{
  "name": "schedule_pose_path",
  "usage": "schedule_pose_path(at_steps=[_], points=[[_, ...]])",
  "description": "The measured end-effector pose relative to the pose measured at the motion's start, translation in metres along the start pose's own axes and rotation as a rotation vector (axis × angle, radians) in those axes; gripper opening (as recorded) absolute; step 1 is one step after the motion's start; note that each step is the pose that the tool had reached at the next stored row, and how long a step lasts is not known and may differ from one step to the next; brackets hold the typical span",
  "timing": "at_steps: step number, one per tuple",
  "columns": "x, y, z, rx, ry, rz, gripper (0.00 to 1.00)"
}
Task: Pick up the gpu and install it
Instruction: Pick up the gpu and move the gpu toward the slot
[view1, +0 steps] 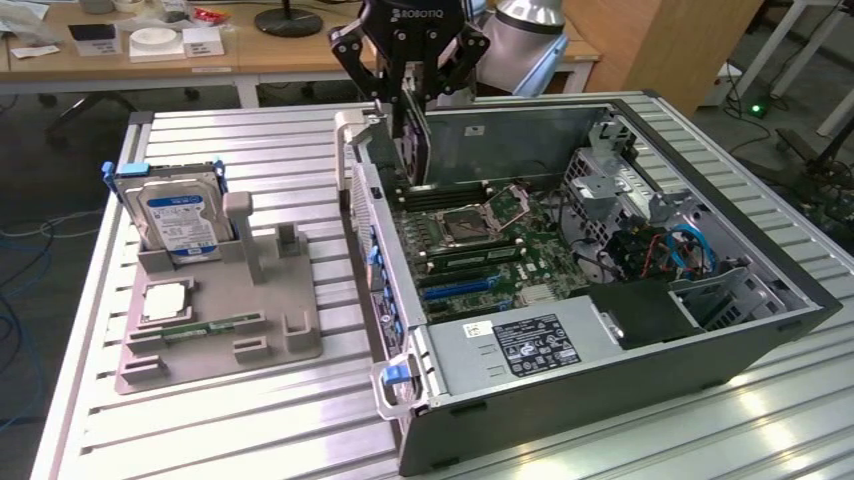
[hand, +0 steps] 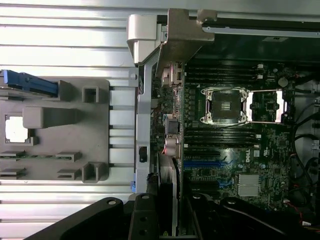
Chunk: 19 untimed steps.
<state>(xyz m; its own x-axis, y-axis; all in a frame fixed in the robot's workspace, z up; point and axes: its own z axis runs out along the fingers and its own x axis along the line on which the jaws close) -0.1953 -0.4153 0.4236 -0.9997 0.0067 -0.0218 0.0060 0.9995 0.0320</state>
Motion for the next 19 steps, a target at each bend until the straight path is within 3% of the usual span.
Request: schedule_pose_path(at_steps=[19], points=[[-0.027,0.0002,0.0006,0.0,0.0,0.0,0.27]])
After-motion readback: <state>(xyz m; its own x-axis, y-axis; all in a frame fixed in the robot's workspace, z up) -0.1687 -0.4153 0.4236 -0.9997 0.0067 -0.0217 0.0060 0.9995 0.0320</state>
